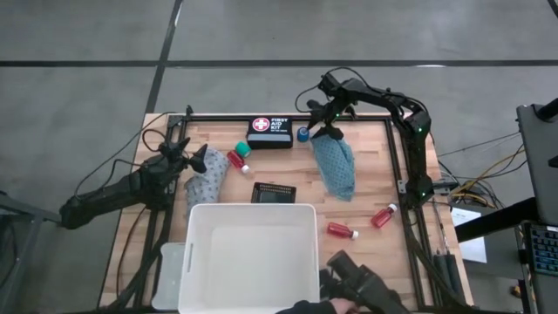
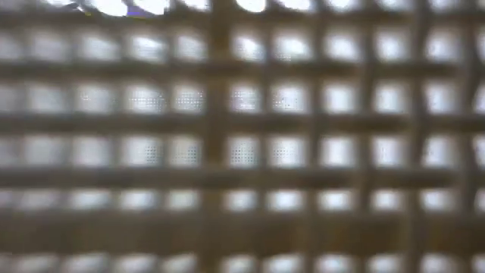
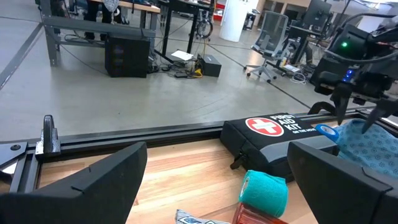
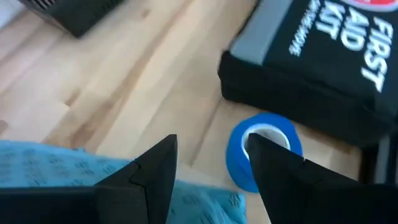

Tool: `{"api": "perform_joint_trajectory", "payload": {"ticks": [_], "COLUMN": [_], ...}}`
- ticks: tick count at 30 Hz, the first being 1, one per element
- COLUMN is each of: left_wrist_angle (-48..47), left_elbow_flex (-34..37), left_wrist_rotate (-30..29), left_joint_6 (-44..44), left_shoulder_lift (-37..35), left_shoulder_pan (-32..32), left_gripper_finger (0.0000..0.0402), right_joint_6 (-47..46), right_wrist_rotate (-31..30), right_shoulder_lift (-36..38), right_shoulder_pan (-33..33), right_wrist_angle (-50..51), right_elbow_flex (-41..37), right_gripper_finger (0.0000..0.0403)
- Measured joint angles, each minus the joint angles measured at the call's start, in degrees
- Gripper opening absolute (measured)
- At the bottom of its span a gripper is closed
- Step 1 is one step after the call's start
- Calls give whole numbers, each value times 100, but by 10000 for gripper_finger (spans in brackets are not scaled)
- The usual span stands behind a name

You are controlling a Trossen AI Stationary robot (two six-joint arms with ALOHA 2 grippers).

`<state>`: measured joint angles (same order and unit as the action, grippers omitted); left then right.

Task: Pick & Place Medicine items
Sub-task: Put the blue bandage into the black bin

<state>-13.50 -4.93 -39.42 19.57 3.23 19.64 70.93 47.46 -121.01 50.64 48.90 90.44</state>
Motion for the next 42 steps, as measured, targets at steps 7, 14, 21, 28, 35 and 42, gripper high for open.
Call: {"api": "perform_joint_trajectory", "payload": {"ticks": [7,14,21,28,35,42], "left_wrist_angle": [0,0,0,0,-1,0], "left_elbow_flex": [-1,0,0,0,-1,0], "left_wrist_rotate": [0,-1,-2,0,0,0], "left_joint_6": [-1,-1,-2,-2,0,0], "left_shoulder_lift": [1,1,0,2,0,1], "left_shoulder_pan": [0,0,-2,0,0,0], "left_gripper_finger": [393,393,393,393,393,393], "right_joint_6": [224,230,112,118,243,209], "right_wrist_rotate": [51,-411,-415,-714,-809,-870], "right_shoulder_lift": [-2,-2,-2,-2,11,2], "right_shoulder_pan": [-126,-154,-157,-191,-231,-242], "right_wrist_angle": [-586,-1186,-1188,-1191,-1302,-1359], "right_elbow_flex": [-240,-368,-368,-409,-615,-550], "right_gripper_finger": [191,189,180,166,153,120]}}
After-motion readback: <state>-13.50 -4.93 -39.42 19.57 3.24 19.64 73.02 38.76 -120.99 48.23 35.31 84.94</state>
